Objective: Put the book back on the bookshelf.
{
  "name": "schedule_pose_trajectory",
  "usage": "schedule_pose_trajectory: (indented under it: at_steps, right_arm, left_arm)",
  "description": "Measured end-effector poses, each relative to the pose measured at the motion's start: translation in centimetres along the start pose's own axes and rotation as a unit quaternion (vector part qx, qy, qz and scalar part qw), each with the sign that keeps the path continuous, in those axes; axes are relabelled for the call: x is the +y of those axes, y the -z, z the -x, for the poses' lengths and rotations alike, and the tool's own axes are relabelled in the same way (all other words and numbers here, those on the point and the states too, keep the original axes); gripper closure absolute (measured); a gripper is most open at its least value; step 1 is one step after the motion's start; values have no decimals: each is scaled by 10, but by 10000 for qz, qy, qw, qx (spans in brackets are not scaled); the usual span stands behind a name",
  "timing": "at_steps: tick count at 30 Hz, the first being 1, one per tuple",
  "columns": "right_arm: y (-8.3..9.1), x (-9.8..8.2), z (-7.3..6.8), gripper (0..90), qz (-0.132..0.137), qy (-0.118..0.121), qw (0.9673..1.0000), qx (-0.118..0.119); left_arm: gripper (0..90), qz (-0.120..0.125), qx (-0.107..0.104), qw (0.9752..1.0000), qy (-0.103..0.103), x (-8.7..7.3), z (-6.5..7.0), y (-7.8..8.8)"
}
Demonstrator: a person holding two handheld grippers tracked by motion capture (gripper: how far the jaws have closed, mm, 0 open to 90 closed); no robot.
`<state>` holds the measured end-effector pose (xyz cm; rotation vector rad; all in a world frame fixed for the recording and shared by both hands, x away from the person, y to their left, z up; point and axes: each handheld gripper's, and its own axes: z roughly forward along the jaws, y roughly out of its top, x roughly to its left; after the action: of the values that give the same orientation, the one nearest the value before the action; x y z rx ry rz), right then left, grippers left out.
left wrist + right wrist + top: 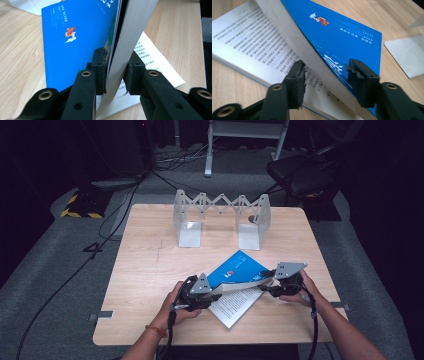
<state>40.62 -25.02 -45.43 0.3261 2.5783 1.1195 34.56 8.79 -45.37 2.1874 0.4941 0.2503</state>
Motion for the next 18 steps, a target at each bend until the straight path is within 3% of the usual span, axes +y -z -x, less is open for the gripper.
schedule_pose_trajectory:
  at_steps: [4, 8, 10, 12, 14, 16, 18]
  right_arm:
    - [-2, 4, -6, 608, -18, 426, 9991, -25]
    - [-5, 10, -12, 646, -75, 572, 9983, -77]
    - [-6, 13, -14, 657, -104, 623, 9979, -119]
    - [-7, 16, -16, 664, -120, 661, 9976, -150]
    - [-8, 18, -18, 664, -140, 680, 9974, -166]
    - [-9, 21, -19, 667, -174, 719, 9971, -167]
    - [-10, 24, -20, 672, -185, 720, 9971, -167]
  left_arm:
    - [695, -9, 76, 9999, 123, -3, -6, 6]
    - [605, -32, 259, 9995, 198, -5, -7, 9]
    - [593, 9, 367, 9991, 208, -3, 0, 11]
    - [492, -12, 420, 9990, 129, 3, 11, 10]
    - [473, 3, 444, 9990, 90, 5, 15, 9]
    - [472, -77, 659, 9978, -32, 16, 28, 5]
    - [480, -197, 872, 9960, -48, 20, 31, 0]
